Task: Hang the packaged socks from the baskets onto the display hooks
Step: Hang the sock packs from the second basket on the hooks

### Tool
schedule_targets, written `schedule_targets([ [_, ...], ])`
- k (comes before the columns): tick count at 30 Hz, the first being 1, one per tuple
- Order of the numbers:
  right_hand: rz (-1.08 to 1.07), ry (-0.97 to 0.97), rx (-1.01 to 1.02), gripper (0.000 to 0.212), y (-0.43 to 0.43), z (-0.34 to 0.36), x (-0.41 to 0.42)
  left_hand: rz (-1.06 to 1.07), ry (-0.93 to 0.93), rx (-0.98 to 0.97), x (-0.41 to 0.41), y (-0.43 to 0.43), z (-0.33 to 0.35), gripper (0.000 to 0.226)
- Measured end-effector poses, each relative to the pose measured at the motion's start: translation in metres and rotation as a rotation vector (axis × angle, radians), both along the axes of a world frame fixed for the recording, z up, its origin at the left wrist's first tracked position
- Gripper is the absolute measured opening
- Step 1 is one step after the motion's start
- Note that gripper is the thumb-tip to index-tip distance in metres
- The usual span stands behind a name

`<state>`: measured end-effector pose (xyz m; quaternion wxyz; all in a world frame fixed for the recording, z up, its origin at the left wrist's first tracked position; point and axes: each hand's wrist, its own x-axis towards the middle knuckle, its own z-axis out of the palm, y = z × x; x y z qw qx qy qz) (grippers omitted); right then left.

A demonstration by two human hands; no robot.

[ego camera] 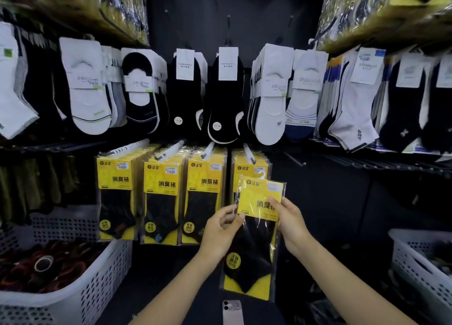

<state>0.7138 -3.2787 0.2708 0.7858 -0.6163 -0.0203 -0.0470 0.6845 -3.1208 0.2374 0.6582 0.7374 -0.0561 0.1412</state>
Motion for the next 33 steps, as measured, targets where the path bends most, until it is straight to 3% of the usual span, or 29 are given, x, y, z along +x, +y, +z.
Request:
schedule_targets([
  [6, -0.111, -0.128, -0.126, 0.016, -0.005, 0.019, 0.024, -0.057, 0.045, 0.025, 0.013, -0.01, 0.015, 0.054],
  [16, 0.01, -0.198, -0.197, 0.015, 0.005, 0.015, 0.061, 0.01, 0.063, 0.024, 0.042, -0.001, 0.013, 0.054],
  [21, -0.071, -0.092, -0.203, 0.007, 0.011, 0.005, 0.078, 0.022, 0.072, 0.061, 0.057, 0.002, 0.005, 0.062],
  [26, -0.191, 0.031, -0.194, 0.022, 0.009, -0.011, 0.088, 0.028, 0.086, 0.065, 0.066, 0.007, 0.001, 0.061],
  [33, -0.219, 0.042, -0.256, 0.026, -0.006, -0.034, 0.059, 0.019, 0.086, 0.118, 0.052, 0.017, -0.015, 0.057],
])
